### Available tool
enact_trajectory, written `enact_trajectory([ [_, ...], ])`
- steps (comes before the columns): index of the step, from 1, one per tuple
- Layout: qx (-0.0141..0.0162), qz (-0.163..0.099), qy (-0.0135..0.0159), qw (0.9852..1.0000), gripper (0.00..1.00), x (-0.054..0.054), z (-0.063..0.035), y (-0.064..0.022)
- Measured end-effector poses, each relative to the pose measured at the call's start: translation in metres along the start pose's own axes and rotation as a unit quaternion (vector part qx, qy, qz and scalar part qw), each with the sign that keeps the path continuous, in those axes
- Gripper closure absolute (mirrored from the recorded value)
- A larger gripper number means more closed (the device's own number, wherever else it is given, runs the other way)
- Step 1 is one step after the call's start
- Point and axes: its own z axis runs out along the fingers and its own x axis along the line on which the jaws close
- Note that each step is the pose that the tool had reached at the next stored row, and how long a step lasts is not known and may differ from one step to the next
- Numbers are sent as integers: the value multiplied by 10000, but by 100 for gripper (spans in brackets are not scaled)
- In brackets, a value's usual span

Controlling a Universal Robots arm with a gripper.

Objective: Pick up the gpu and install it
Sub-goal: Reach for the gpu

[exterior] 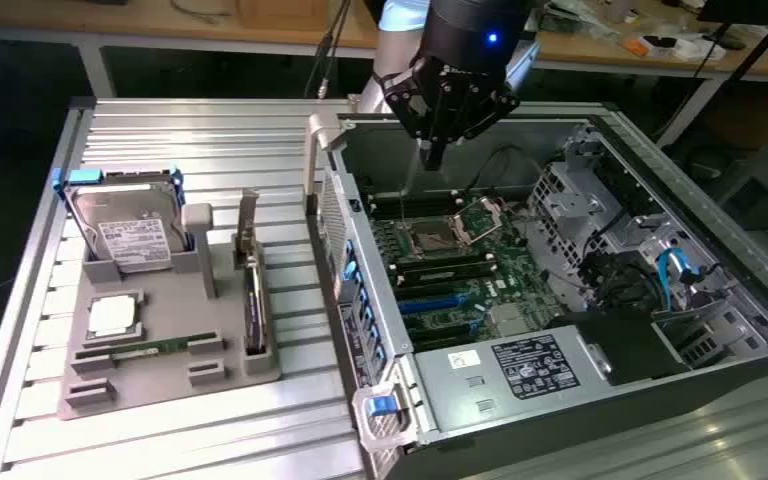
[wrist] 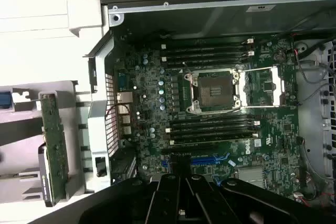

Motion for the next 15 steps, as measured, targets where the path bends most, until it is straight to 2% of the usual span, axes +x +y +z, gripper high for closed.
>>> enact_trajectory([
  [2,1,0,-10,10000,89,26,-1,-2],
  [7,-5,-3,-85,10000,89,132,-4,-10],
  [10,-7,-5,-113,9999,89,179,-5,-13],
  [12,-8,-6,-125,9999,89,211,-6,-16],
  [15,-8,-6,-126,9999,89,219,-6,-16],
])
